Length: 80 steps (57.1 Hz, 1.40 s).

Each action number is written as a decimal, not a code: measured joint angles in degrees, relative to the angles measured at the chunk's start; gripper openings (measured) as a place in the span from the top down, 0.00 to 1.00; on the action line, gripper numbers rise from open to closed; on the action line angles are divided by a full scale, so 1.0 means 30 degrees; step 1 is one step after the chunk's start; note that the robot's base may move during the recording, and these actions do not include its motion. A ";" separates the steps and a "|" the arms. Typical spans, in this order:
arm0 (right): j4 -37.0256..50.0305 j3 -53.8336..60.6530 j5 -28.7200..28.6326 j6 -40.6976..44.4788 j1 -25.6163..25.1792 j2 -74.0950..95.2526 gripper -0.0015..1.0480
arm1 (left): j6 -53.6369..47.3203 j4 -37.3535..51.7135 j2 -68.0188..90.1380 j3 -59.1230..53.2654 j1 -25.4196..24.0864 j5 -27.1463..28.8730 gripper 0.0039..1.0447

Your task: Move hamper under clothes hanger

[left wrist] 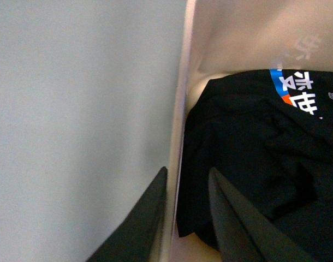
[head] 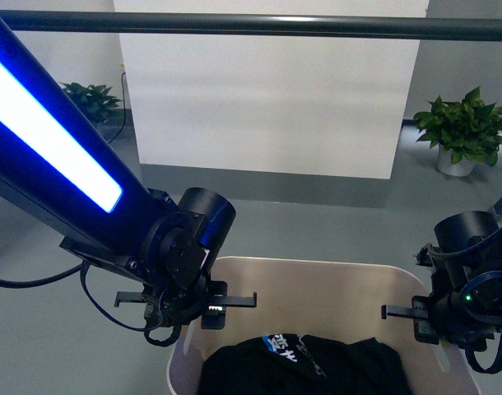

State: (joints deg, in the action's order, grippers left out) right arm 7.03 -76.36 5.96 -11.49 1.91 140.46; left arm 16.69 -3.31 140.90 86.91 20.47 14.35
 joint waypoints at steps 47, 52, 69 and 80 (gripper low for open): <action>0.0189 0.2492 0.0408 0.0189 -0.0219 -0.8714 0.08 | -0.0568 0.1005 -0.6324 -0.0350 0.0306 -0.0168 0.06; 0.0867 0.3169 0.0823 0.0299 -0.0219 -1.0193 0.08 | -0.0765 0.1858 -0.7511 -0.1049 0.0306 -0.0459 0.06; 1.3216 0.8947 -0.1872 0.2827 -0.0568 -1.2218 0.32 | -0.4503 1.6218 -1.1635 -0.9471 -0.0466 0.1020 0.37; 1.7945 1.4105 -0.1902 0.3628 -0.0612 -1.5271 0.64 | -0.5136 2.0043 -1.5249 -1.6028 -0.2280 -0.0117 0.70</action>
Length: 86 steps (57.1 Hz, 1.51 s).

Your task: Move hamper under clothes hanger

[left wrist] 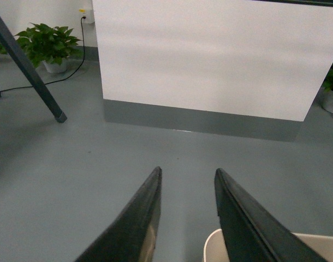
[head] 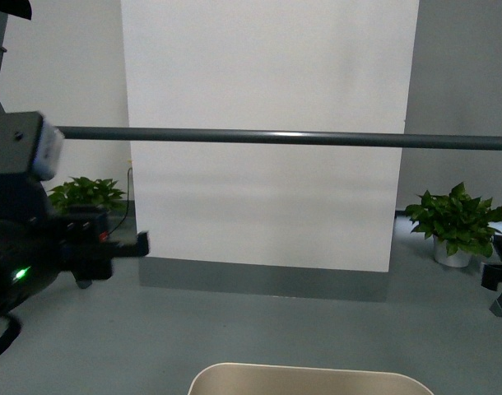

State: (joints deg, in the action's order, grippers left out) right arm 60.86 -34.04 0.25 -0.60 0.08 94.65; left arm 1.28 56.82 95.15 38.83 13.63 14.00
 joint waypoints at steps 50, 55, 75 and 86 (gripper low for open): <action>-0.2521 1.0142 -0.0051 0.0189 -0.0015 -1.2254 0.98 | -0.0277 -0.0896 -1.2123 -1.1606 -0.4452 -0.4539 0.97; -0.3592 1.0448 -0.0051 0.0189 -0.0015 -1.3675 0.98 | -0.0291 -0.1982 -1.3537 -1.1985 -0.4488 -0.4619 0.97; -0.8014 1.1169 -0.0051 0.0189 -0.0015 -1.8899 0.98 | -0.0306 -0.6390 -1.8797 -1.2597 -0.4495 -0.4670 0.97; -1.0207 1.1242 -0.0058 0.0189 -0.0015 -2.1325 0.98 | -0.0313 -0.8619 -2.1267 -1.2604 -0.4495 -0.4670 0.97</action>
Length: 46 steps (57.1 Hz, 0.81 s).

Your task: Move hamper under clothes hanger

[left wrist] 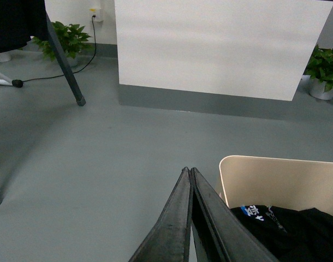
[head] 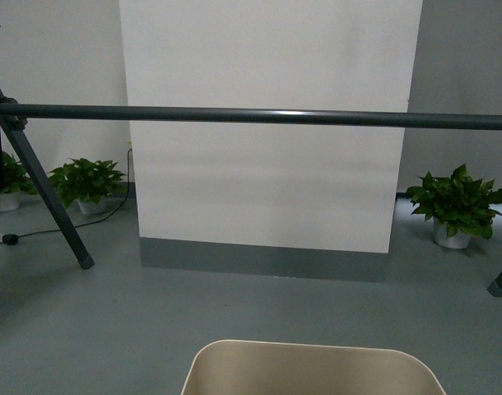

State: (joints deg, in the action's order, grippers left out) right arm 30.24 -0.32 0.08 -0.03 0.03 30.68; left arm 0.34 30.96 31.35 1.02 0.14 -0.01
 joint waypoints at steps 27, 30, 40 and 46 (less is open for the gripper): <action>-0.3942 0.0000 0.0000 -0.0007 0.0000 -0.4146 0.98 | 0.0007 -0.4022 -0.4218 -0.0007 0.0000 0.0000 0.97; -0.4269 0.0000 0.0000 0.0000 0.0000 -0.4466 0.98 | 0.0007 -0.4379 -0.4590 -0.0007 0.0000 0.0000 0.97; -0.5537 0.0000 0.0000 0.0000 0.0000 -0.5756 0.98 | 0.0007 -0.5646 -0.5858 -0.0007 0.0000 0.0000 0.97; -0.5894 0.0000 0.0000 0.0000 0.0000 -0.6105 0.98 | 0.0007 -0.6011 -0.6229 -0.0007 0.0000 0.0000 0.97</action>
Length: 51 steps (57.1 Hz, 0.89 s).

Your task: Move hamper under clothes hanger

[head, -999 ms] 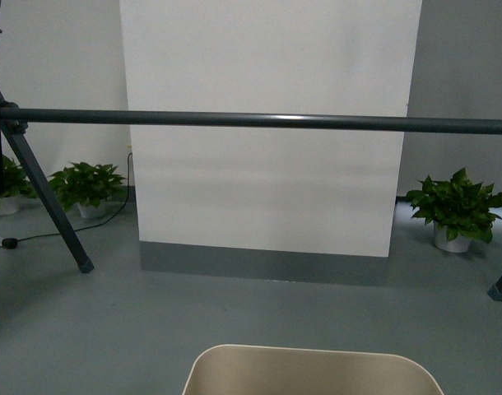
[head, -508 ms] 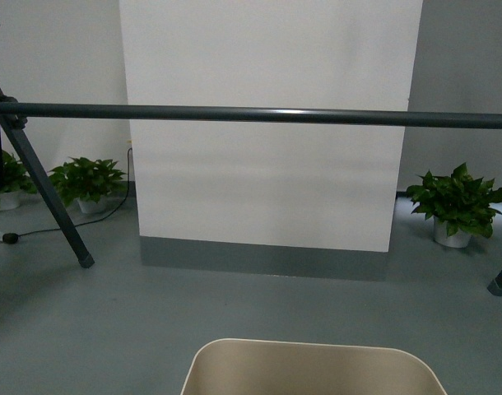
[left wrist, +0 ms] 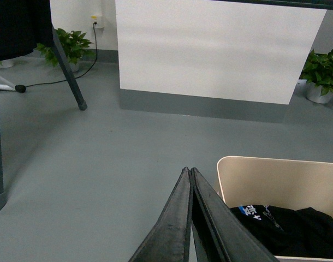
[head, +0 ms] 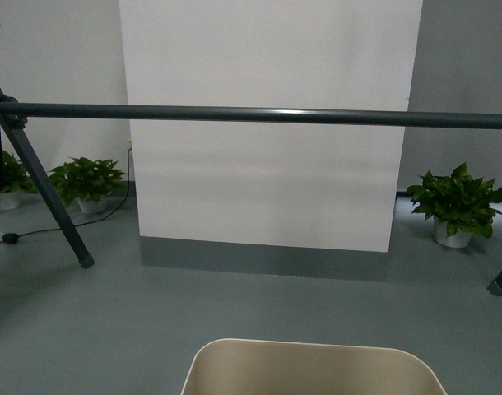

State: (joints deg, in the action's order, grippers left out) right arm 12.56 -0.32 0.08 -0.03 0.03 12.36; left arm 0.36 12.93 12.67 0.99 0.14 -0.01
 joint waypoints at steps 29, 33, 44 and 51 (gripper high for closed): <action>-0.4153 -0.0007 -0.0058 0.0000 0.0000 -0.4014 0.98 | -0.0007 -0.4269 -0.4109 0.0007 0.0000 0.0000 0.97; -0.4160 -0.0007 -0.0051 0.0000 0.0000 -0.4036 0.98 | -0.0007 -0.4269 -0.4131 0.0007 0.0000 0.0000 0.97; -0.4160 -0.0007 -0.0051 0.0000 0.0000 -0.4036 0.98 | -0.0007 -0.4269 -0.4138 0.0007 0.0000 0.0000 0.97; -0.4160 -0.0007 -0.0051 0.0000 0.0000 -0.4036 0.98 | -0.0007 -0.4269 -0.4138 0.0007 0.0000 0.0000 0.97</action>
State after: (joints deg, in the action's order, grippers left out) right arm 0.08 -0.34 -0.08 -0.03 0.03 0.25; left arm 0.34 0.12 0.25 1.02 0.14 -0.01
